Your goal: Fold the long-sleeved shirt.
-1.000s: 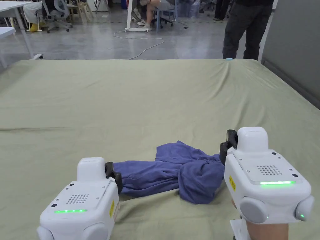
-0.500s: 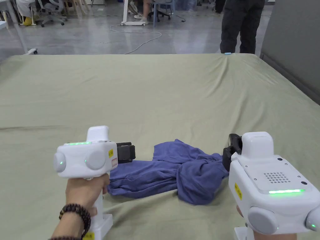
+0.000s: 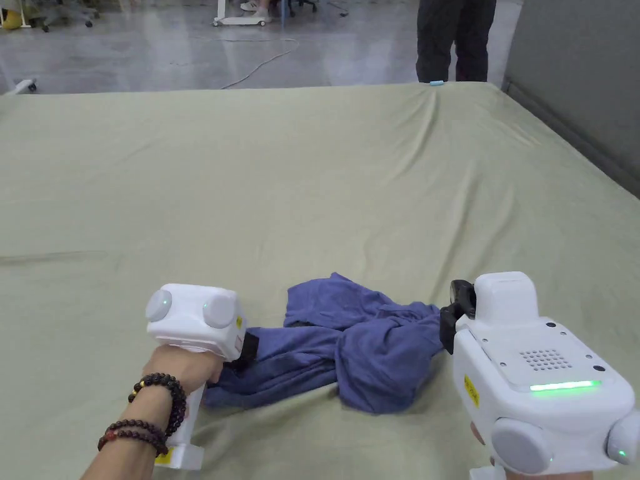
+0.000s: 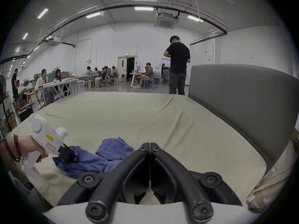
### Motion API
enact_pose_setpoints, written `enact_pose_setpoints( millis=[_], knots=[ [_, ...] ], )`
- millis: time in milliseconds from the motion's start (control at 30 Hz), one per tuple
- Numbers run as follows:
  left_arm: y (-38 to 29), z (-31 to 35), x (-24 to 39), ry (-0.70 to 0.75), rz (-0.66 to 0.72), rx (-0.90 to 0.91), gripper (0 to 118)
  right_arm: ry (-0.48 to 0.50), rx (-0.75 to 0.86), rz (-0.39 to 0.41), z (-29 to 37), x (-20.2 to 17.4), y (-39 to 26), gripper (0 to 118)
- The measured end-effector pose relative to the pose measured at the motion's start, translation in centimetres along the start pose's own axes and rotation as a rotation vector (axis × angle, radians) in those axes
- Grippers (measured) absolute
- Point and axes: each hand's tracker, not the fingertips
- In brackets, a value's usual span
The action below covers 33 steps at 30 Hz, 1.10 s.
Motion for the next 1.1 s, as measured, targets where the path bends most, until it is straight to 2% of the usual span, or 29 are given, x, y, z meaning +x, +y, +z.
enact_pose_setpoints(
  millis=[67, 167, 200, 233, 300, 333, 367, 433, 467, 500, 567, 633, 667, 733, 833, 933, 1100],
  knots=[
    [-0.4, 1.1, 0.6, -0.056, -0.004, 0.072, 0, -0.001, -0.034, -0.005, -0.7, -0.1, -0.2, 0],
    [-0.1, 1.2, 1.1, -0.008, -0.041, 0.077, 0, 0.009, -0.083, -0.001, -2.5, 0.2, -0.3, 0],
    [0.1, 1.4, 1.0, -0.013, -0.036, 0.073, 0, 0.011, -0.097, 0.004, -3.6, 0.6, 0.0, 11],
    [0.1, 1.7, 0.9, -0.019, -0.033, 0.079, 0, 0.006, -0.165, -0.004, -4.9, 0.9, 0.2, 36],
    [0.3, 2.6, 0.5, -0.030, -0.023, 0.104, 0, 0.035, -0.324, -0.019, -8.6, 1.7, 0.5, 106],
    [0.3, 3.1, 0.5, -0.034, -0.024, 0.111, 0, 0.067, -0.352, -0.034, -10.1, 2.1, 0.4, 111],
    [0.2, 3.5, 0.4, -0.035, -0.023, 0.123, 0, 0.076, -0.375, -0.038, -11.5, 2.2, 0.5, 108],
    [0.1, 4.6, 0.3, -0.041, -0.015, 0.142, 0, 0.029, -0.458, -0.031, -14.3, 2.2, 0.2, 106],
    [0.0, 5.0, 0.1, -0.049, -0.003, 0.148, 0, 0.046, -0.509, -0.030, -15.6, 2.3, 0.0, 102],
    [-0.1, 5.3, -0.1, -0.054, 0.008, 0.154, 0, 0.062, -0.557, -0.033, -16.5, 2.3, -0.3, 87],
    [-0.1, 5.9, -0.1, -0.057, 0.006, 0.164, 0, 0.118, -0.661, -0.066, -18.3, 2.2, -1.1, 65],
    [-0.3, 6.4, -0.1, -0.062, 0.007, 0.182, 0, 0.140, -0.696, -0.094, -19.0, 1.7, -1.9, 29],
    [-0.4, 6.5, -0.2, -0.073, 0.013, 0.187, 0, 0.160, -0.710, -0.101, -19.2, 1.5, -2.0, 18],
    [-0.2, 7.0, -0.4, -0.079, 0.025, 0.201, 0, 0.141, -0.674, -0.083, -18.6, 1.1, -1.2, 14],
    [0.6, 8.4, -1.5, -0.106, 0.049, 0.294, 0, 0.205, -0.557, -0.115, -16.6, 1.5, 1.8, 13],
    [1.9, 11.7, -3.0, -0.141, 0.098, 0.421, 0, 0.224, -0.373, -0.110, -14.4, 1.7, 6.7, 13],
    [6.3, 20.1, -6.3, -0.090, 0.139, 0.627, 0, 0.279, -0.142, -0.085, -11.7, 1.5, 17.4, 13]
  ],
)
